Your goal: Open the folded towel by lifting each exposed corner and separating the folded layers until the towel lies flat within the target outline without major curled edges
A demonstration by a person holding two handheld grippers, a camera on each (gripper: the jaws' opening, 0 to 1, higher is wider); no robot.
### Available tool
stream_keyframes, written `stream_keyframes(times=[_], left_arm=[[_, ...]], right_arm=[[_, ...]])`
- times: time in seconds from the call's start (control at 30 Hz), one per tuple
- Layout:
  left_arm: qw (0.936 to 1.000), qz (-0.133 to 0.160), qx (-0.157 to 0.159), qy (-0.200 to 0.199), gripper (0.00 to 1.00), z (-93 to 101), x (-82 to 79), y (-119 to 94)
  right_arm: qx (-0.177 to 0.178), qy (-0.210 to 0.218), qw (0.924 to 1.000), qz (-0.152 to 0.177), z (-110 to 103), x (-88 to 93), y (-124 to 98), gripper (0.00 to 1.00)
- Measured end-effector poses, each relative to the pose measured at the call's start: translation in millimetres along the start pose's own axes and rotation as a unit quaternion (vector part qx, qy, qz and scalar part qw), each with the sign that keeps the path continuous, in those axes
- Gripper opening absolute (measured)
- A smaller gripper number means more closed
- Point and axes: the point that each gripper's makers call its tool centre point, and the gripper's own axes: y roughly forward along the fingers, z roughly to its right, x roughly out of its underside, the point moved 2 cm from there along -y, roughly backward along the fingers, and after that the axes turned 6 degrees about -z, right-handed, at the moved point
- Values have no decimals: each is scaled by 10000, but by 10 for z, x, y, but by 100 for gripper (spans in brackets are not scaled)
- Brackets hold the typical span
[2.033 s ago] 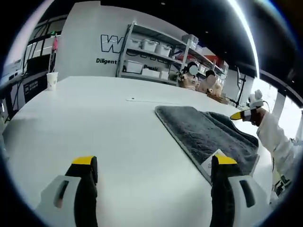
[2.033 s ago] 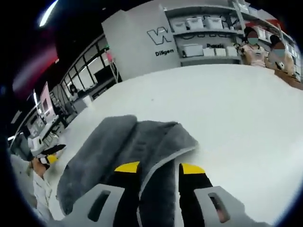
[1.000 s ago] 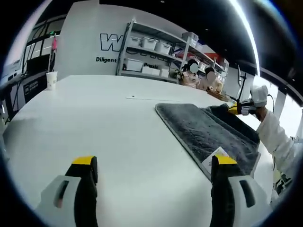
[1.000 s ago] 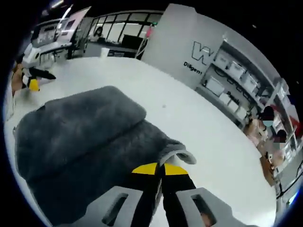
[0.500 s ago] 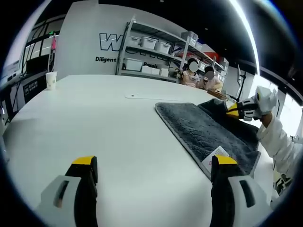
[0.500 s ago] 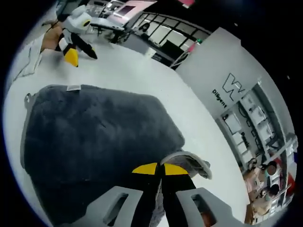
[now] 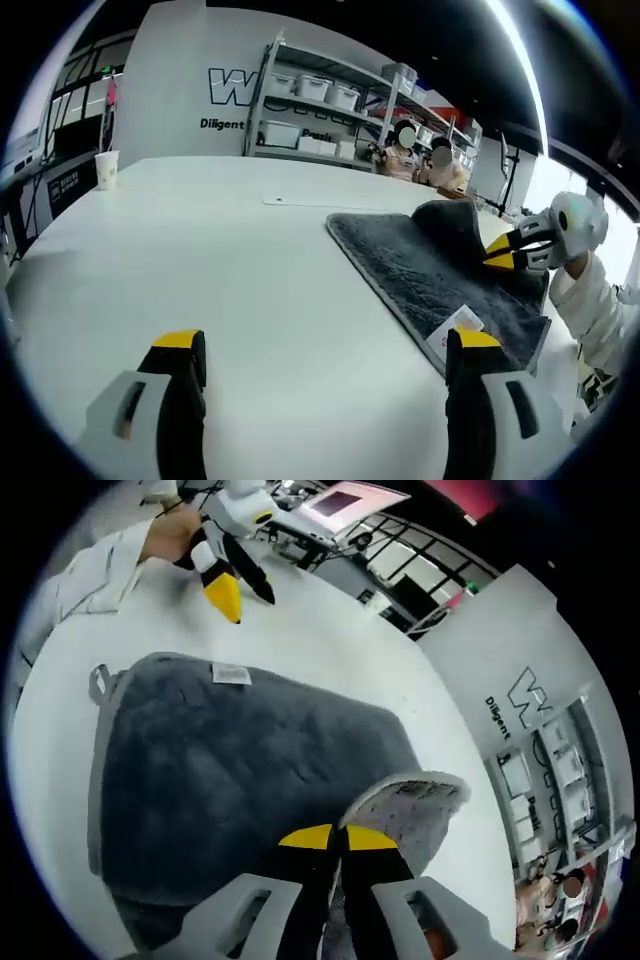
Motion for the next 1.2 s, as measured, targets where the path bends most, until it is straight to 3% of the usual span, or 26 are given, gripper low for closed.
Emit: stream_keyframes(times=[0.1, 0.6, 0.67, 0.8, 0.87, 1.03, 1.13, 1.2], left_arm=[[10000, -27, -2, 5, 99, 1, 10, 4], [10000, -69, -24, 37, 99, 1, 30, -1], [10000, -84, -26, 38, 99, 0, 36, 1], [9999, -91, -24, 34, 98, -2, 39, 3], [9999, -96, -21, 47, 98, 4, 43, 2], [9999, -105, -22, 45, 98, 10, 49, 1], [9999, -109, -18, 48, 98, 12, 48, 4], [9999, -112, -19, 52, 98, 14, 47, 4]], right_arm=[[-166, -82, 9998, -1, -108, -18, 10, 0], [-353, -259, 9990, -31, -218, -11, 16, 0], [-435, 277, 9986, 123, -219, -48, 1, 0], [-596, 783, 9944, 389, -180, -93, -35, 0], [-575, 1097, 9910, 511, -138, -119, -60, 6], [-485, 1239, 9900, 470, -107, -88, -75, 20], [-475, 1302, 9896, 384, -137, -13, -93, 20], [-475, 1314, 9897, 322, -159, 37, -106, 15]])
